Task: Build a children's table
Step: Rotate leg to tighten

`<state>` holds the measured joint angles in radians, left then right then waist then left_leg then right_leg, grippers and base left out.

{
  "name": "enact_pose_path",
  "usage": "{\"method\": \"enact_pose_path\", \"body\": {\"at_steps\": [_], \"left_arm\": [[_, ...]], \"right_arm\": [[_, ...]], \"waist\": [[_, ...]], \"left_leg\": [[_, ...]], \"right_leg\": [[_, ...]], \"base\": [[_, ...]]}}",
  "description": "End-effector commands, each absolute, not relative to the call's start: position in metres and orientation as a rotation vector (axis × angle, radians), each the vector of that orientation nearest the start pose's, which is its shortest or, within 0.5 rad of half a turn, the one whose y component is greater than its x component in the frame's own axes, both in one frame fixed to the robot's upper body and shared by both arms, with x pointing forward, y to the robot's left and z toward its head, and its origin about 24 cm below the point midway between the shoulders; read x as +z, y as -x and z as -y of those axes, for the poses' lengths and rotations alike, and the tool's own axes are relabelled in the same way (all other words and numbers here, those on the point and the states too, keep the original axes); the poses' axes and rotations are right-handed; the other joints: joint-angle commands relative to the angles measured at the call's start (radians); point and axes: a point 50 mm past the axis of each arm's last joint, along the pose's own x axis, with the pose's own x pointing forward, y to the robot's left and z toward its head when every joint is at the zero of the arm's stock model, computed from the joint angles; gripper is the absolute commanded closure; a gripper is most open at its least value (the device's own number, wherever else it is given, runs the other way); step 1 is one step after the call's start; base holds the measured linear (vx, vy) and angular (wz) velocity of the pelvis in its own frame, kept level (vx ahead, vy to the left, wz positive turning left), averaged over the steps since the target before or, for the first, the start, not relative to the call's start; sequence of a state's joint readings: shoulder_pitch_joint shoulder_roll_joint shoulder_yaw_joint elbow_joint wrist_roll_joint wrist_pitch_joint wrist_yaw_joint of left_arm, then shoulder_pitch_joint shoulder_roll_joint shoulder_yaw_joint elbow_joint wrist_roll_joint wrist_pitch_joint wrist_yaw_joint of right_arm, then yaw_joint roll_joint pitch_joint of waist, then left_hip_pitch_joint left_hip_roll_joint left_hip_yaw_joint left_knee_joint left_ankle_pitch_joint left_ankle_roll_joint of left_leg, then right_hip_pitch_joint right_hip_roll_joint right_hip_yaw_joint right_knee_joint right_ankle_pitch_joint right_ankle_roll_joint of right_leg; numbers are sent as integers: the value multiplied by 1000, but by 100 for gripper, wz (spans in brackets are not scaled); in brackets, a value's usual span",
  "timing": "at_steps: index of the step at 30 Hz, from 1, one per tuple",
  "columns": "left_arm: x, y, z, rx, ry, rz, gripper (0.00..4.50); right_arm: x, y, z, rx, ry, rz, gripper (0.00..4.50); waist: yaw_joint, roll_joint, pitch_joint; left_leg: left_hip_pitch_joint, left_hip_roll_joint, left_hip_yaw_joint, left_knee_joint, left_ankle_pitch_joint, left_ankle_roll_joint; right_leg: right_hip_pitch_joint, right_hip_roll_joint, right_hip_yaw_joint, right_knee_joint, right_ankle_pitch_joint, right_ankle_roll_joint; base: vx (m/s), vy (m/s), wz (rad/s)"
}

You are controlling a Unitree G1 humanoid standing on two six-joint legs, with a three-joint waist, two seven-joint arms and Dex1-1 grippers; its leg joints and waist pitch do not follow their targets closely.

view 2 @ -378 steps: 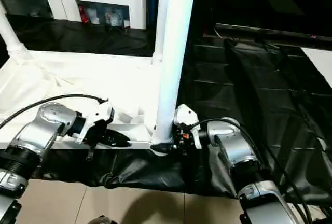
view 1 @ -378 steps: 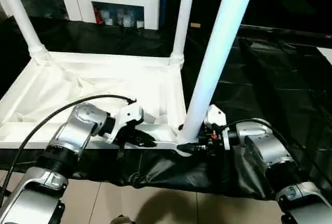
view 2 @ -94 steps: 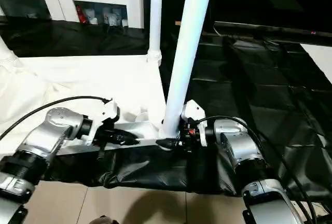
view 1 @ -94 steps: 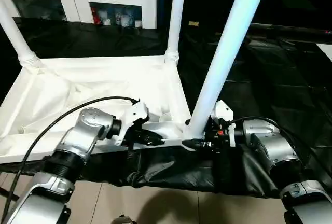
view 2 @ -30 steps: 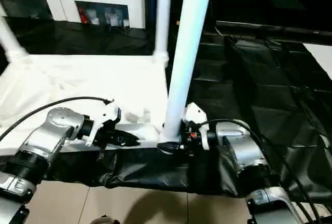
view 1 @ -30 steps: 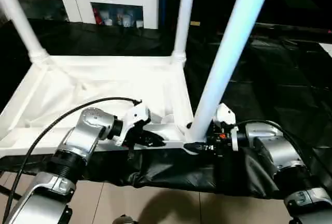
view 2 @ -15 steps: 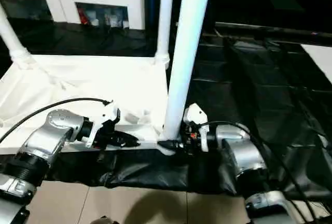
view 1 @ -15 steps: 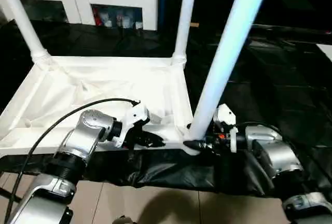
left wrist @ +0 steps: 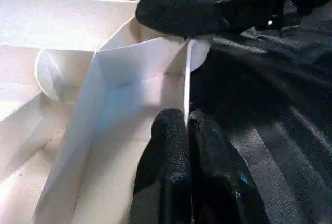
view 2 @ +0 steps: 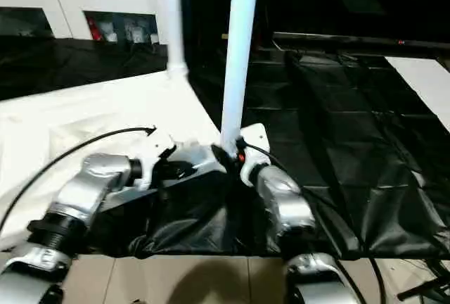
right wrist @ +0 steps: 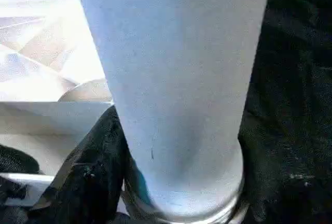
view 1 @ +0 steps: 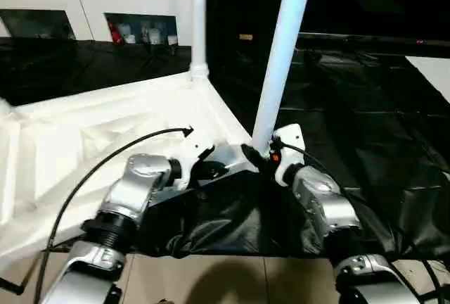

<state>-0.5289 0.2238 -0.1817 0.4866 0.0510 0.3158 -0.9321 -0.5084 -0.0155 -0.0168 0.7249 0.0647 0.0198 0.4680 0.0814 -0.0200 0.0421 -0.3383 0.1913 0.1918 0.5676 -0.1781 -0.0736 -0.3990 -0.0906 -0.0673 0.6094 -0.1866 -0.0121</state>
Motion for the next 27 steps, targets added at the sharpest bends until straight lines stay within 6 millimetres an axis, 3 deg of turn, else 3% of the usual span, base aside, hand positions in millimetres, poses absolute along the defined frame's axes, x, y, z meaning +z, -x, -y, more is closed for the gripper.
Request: {"method": "enact_pose_path", "body": {"at_steps": [1,8,9,15,18,20,21,27], "left_arm": [[60,-318,-67,-1178,-224,-354,450],[61,-316,-76,-1225,-237,-347,450],[61,-312,-84,-1281,-219,-338,450],[63,-305,-96,-1372,-224,-355,450],[64,-307,-108,-1374,-253,-371,450],[65,-308,-114,-1383,-258,-381,450],[67,-307,-118,-1396,-257,-387,450],[71,-307,-125,-1444,-268,-414,450]], "right_arm": [[3,-309,51,763,-124,-346,111],[8,-311,70,827,-68,-333,56],[9,-310,85,888,-16,-336,56],[16,-311,104,993,37,-340,56],[19,-309,114,1091,70,-344,56],[21,-304,119,1176,76,-359,56],[23,-301,122,1231,78,-369,81],[28,-296,130,1336,70,-404,123]], "waist": [[-2,17,-47],[0,12,-48],[1,9,-50],[7,5,-55],[10,1,-53],[12,4,-52],[14,3,-51],[24,5,-52]], "left_leg": [[0,34,-22,-74,-343,-1],[-4,35,-20,-74,-327,10],[-4,35,-20,-73,-314,17],[-13,37,-15,-63,-215,55],[-14,39,-12,-61,-203,67],[-11,42,-11,-62,-217,64],[-12,41,-11,-62,-225,64],[-10,43,-12,-63,-238,54]], "right_leg": [[33,-53,47,-95,-330,-162],[39,-53,47,-93,-309,-168],[40,-53,46,-92,-293,-170],[47,-54,45,-76,-176,-213],[46,-53,43,-73,-162,-227],[44,-54,44,-75,-178,-230],[46,-52,43,-75,-189,-228],[45,-54,43,-75,-206,-227]], "base": [[0,0,0],[0,0,0],[0,0,0],[0,0,0],[0,0,0],[0,0,0],[0,0,0],[0,0,0]]}}
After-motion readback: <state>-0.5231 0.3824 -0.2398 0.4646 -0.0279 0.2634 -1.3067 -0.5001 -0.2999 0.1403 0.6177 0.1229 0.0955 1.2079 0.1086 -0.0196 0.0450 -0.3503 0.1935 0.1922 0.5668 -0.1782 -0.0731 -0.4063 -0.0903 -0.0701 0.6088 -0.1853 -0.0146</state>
